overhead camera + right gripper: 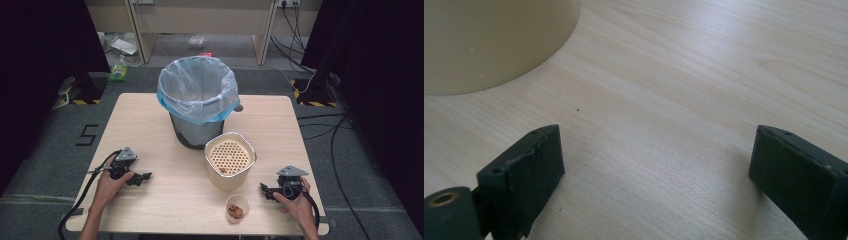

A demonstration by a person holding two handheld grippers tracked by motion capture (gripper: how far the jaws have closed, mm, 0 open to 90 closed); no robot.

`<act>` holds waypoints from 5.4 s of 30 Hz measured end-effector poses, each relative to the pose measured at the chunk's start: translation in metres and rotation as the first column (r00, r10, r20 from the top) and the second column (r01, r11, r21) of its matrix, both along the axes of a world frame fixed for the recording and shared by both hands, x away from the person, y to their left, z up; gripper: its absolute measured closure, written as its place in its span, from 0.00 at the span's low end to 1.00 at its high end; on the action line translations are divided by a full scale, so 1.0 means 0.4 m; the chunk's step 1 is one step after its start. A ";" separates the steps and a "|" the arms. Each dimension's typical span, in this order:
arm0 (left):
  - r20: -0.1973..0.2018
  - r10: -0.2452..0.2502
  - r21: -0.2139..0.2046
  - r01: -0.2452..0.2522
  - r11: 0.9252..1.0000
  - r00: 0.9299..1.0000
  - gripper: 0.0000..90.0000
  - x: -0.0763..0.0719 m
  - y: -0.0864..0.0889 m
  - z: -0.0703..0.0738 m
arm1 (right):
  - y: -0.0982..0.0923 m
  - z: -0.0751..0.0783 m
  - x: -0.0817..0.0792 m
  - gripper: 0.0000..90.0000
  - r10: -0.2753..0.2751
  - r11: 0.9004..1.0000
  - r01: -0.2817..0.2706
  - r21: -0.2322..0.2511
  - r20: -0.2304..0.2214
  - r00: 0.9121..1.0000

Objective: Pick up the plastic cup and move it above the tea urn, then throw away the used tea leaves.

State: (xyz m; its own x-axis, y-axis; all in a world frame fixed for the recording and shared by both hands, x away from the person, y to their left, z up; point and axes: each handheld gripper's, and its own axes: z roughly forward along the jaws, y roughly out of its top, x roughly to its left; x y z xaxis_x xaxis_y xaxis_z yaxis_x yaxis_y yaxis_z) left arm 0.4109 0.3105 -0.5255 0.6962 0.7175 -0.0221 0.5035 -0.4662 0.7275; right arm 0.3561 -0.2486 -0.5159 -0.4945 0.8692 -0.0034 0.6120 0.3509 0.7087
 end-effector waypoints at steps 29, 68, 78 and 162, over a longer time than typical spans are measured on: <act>0.000 0.000 0.001 0.000 1.000 1.000 0.00 0.000 0.000 0.000 | 0.049 0.118 -0.141 0.33 0.015 0.996 -0.021 0.086 0.075 0.997; -0.001 0.001 0.001 -0.001 1.000 1.000 0.00 0.000 0.000 0.000 | 0.154 0.228 -0.240 0.57 0.155 0.975 -0.176 0.139 0.150 0.977; -0.001 0.001 0.001 -0.001 1.000 1.000 0.00 -0.001 0.000 0.000 | 0.179 0.226 -0.246 0.60 0.194 0.968 -0.214 0.132 0.148 0.970; -0.001 0.001 0.001 -0.001 1.000 1.000 0.00 -0.001 0.000 0.000 | 0.071 0.401 -0.004 0.93 0.097 0.994 -0.063 -0.085 0.490 0.866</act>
